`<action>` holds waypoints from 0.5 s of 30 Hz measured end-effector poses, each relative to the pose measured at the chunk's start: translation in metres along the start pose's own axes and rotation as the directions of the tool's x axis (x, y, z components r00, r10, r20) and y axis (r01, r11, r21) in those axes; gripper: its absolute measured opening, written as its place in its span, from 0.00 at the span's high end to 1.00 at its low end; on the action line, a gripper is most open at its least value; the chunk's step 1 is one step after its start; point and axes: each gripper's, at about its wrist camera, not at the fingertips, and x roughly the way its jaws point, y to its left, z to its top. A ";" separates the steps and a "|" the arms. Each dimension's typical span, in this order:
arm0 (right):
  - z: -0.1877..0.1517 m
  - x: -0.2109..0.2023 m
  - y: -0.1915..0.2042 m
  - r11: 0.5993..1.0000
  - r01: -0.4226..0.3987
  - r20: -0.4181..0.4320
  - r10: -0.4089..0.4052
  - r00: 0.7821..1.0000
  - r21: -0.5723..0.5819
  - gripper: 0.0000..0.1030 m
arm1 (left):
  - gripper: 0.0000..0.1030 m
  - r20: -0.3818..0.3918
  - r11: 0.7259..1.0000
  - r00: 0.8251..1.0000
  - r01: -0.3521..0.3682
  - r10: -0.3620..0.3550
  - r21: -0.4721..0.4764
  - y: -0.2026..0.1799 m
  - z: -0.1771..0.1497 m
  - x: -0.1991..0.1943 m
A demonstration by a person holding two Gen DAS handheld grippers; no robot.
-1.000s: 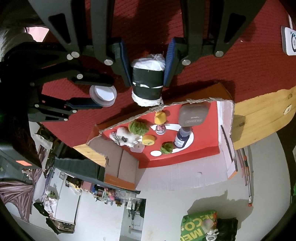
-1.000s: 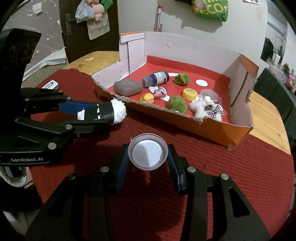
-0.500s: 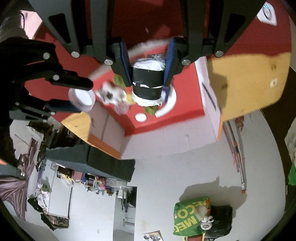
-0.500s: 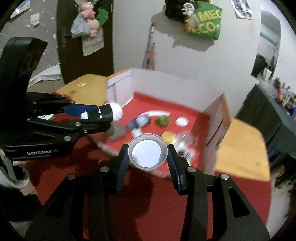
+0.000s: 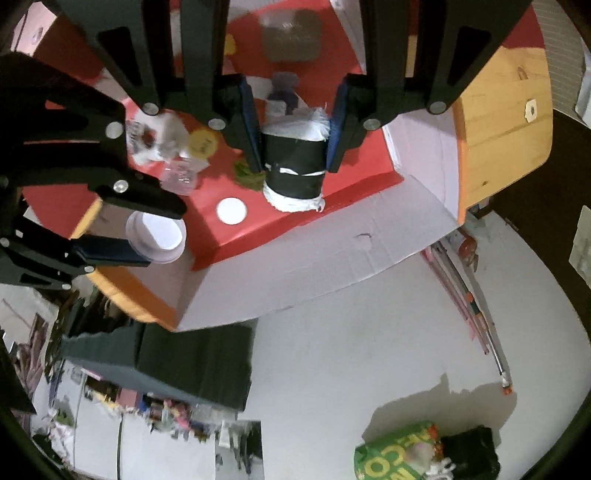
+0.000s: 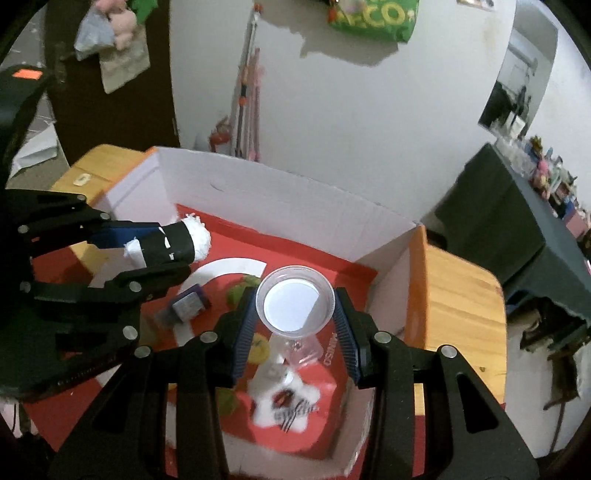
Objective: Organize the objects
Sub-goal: 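Lower the roll and lid onto the box floor and open both tools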
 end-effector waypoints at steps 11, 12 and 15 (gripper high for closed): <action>0.005 0.056 0.000 0.996 0.093 -0.130 -0.090 0.987 0.014 0.62 | 0.66 -0.118 0.999 0.993 -0.016 0.012 -0.039 0.012 0.007 0.050; 0.003 0.058 -0.002 0.995 0.098 -0.135 -0.095 0.986 0.017 0.62 | 0.66 -0.125 0.999 0.992 -0.014 0.008 -0.048 0.013 0.008 0.053; 0.003 0.067 -0.009 0.996 0.071 -0.161 -0.061 0.985 0.058 0.62 | 0.66 -0.144 0.998 0.989 0.004 -0.014 -0.067 0.017 0.010 0.060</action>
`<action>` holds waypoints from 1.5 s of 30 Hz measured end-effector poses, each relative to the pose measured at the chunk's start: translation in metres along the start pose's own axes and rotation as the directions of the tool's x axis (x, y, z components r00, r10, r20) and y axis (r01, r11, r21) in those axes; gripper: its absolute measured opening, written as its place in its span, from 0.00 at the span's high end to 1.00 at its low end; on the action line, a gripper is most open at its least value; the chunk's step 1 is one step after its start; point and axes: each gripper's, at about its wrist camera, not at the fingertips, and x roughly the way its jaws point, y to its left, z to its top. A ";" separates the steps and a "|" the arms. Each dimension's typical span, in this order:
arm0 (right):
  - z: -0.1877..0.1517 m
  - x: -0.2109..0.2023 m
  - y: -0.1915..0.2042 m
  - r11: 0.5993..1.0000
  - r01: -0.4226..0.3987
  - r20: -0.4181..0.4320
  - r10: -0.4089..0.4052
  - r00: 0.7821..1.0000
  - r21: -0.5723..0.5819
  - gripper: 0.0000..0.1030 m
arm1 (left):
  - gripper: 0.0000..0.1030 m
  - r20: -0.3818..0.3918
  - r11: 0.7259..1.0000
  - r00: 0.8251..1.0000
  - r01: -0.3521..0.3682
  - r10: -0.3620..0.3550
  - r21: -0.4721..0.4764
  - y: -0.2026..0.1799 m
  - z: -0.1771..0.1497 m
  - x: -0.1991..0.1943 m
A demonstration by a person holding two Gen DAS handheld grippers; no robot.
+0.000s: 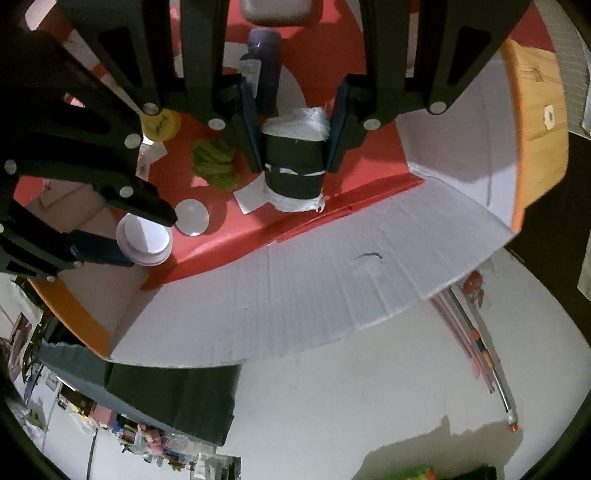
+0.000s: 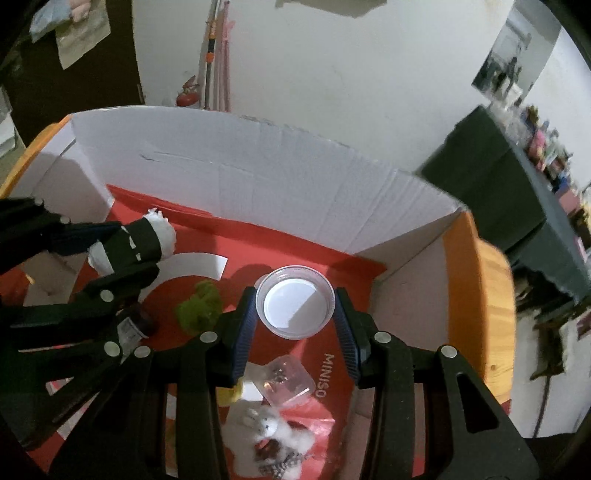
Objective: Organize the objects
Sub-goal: 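Lower the roll and lid onto the box floor and open both tools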
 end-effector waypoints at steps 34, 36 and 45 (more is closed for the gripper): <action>-0.011 0.026 -0.014 0.997 -0.048 -0.114 0.054 0.992 0.056 0.61 | 0.66 -0.068 0.997 0.996 0.046 -0.050 -0.070 0.005 -0.010 0.015; -0.012 0.025 -0.014 0.997 -0.047 -0.115 0.053 0.992 0.056 0.61 | 0.66 -0.069 0.996 0.996 0.045 -0.050 -0.072 0.000 -0.012 0.016; -0.017 0.019 -0.015 0.997 -0.041 -0.123 0.048 0.991 0.064 0.55 | 0.65 -0.064 0.996 0.997 0.039 -0.044 -0.076 -0.018 -0.016 0.011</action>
